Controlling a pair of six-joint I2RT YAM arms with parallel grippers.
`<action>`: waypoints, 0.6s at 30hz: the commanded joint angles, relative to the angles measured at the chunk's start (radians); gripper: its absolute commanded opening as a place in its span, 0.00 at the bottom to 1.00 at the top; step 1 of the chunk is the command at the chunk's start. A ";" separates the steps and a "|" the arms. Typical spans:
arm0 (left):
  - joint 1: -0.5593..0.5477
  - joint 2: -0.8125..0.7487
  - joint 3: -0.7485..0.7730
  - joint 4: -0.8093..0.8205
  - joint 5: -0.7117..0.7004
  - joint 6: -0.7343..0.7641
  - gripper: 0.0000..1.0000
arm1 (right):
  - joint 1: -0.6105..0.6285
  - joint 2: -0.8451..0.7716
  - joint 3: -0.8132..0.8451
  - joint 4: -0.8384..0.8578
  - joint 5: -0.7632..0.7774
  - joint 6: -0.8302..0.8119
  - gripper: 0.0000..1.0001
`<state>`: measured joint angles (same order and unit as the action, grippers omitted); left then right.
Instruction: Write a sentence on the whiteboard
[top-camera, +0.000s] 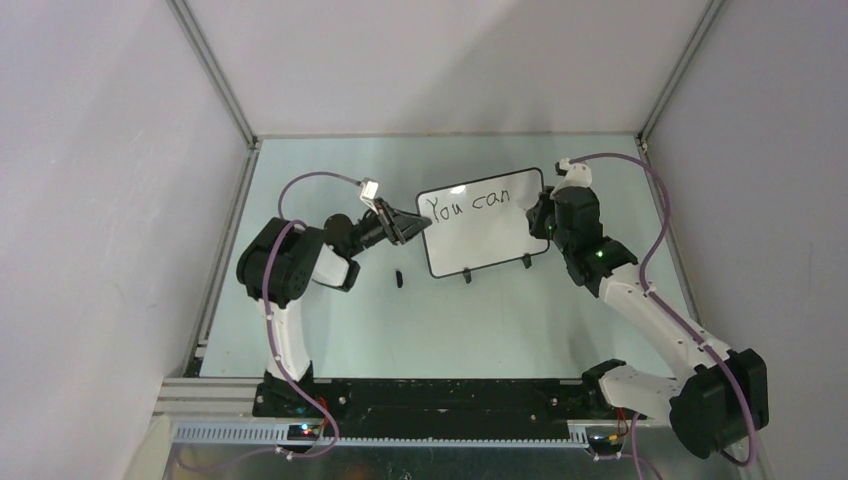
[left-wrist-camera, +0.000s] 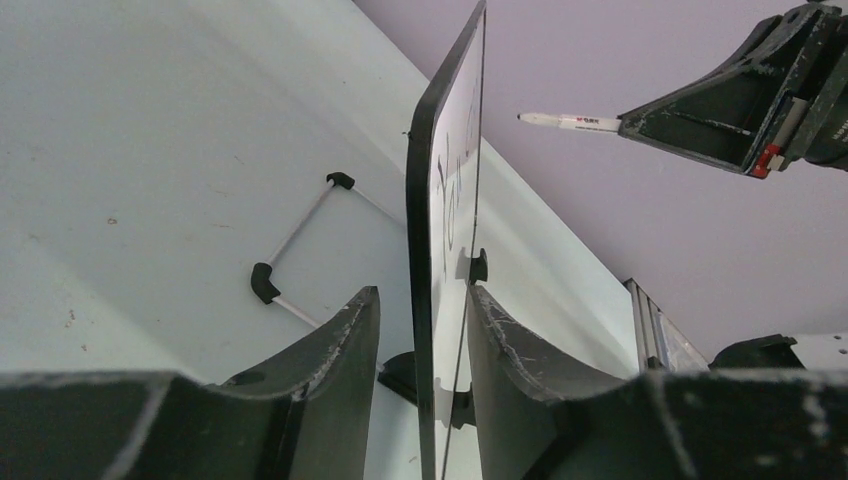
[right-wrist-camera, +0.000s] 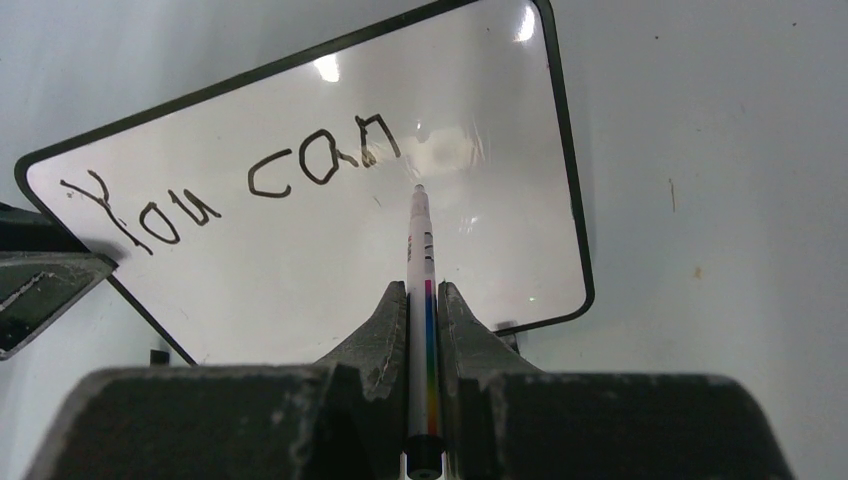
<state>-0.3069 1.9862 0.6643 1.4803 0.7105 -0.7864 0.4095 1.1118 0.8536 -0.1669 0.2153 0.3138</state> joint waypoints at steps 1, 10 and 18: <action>0.001 0.003 0.025 0.052 0.028 0.003 0.40 | -0.007 0.031 0.080 0.023 -0.010 0.001 0.00; -0.002 0.017 0.048 0.053 0.064 -0.014 0.00 | -0.024 0.078 0.121 0.019 -0.003 -0.004 0.00; -0.001 0.020 0.054 0.052 0.078 -0.022 0.00 | -0.050 0.090 0.122 0.004 -0.024 0.009 0.00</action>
<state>-0.3073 1.9965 0.6868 1.4826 0.7609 -0.8127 0.3676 1.1973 0.9314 -0.1673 0.2012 0.3141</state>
